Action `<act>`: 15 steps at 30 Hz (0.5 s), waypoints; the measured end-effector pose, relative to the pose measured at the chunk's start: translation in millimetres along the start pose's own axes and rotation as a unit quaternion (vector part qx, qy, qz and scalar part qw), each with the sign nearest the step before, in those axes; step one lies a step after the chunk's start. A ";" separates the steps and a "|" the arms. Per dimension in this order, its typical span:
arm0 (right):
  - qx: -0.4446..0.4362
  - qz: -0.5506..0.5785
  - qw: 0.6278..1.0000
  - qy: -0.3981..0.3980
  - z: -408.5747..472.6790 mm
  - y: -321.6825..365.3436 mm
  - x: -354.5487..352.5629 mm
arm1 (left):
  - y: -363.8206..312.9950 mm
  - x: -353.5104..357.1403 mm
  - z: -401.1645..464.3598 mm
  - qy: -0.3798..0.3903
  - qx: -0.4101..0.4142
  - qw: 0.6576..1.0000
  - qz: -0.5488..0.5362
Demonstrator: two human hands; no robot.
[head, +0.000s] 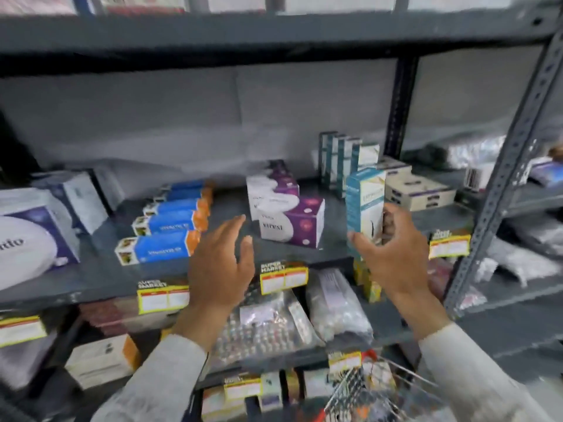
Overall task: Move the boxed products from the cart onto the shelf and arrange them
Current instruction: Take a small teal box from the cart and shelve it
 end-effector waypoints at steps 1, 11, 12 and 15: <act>0.013 0.010 1.000 -0.001 15.1 3.5 5.7 | 8.1 4.8 8.1 0.044 -0.010 0.999 0.031; 0.106 -0.025 0.993 0.038 95.6 -27.6 35.7 | 25.9 47.7 29.3 0.219 -0.037 0.964 0.148; 0.109 -0.027 0.993 0.046 92.3 -31.7 37.0 | 27.2 48.6 29.3 0.220 -0.034 0.962 0.157; 0.105 -0.040 0.992 0.053 80.4 -43.2 41.4 | 30.4 51.9 29.2 0.224 -0.031 0.959 0.172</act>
Point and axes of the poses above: each hand's wrist, its own z-axis towards the middle knuckle, its own x-axis out of the palm, y = z × x, the point moved 2 cm from there along z, towards the middle knuckle, and after that the axes turned 6 degrees about y, right-handed, at the moved point
